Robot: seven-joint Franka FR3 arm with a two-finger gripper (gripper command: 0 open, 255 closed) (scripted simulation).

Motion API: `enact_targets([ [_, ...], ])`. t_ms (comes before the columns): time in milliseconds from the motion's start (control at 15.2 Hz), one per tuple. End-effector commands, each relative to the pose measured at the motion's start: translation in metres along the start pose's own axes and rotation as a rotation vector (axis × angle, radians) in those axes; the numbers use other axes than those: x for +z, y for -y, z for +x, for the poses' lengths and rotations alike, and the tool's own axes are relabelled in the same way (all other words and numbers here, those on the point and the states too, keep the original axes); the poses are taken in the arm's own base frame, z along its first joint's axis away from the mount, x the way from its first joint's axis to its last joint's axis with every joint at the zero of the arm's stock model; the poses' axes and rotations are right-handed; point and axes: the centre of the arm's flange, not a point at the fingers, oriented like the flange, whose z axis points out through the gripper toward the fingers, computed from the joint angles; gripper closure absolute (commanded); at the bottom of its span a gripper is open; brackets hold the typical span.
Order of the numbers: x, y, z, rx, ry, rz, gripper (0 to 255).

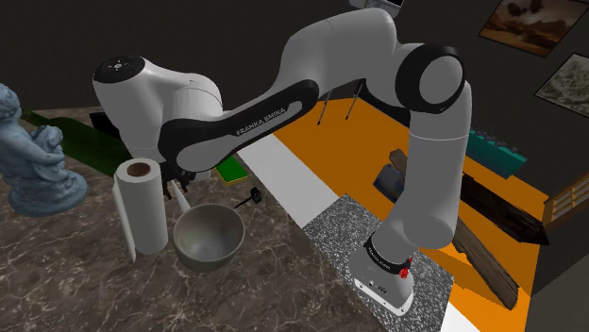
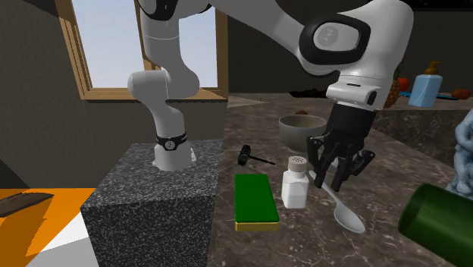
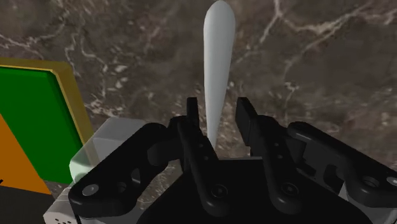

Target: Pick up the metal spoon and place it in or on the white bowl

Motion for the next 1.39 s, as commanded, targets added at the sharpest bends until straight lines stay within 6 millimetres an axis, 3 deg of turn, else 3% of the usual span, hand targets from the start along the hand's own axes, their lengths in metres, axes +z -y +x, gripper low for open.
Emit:
enact_targets([
  [0, 0.004, -0.002, 0.001, 0.002, 0.005, -0.009, 255],
  [462, 0.004, -0.002, 0.001, 0.002, 0.005, -0.009, 255],
  [1320, -0.063, -0.018, 0.009, 0.002, 0.005, -0.009, 255],
])
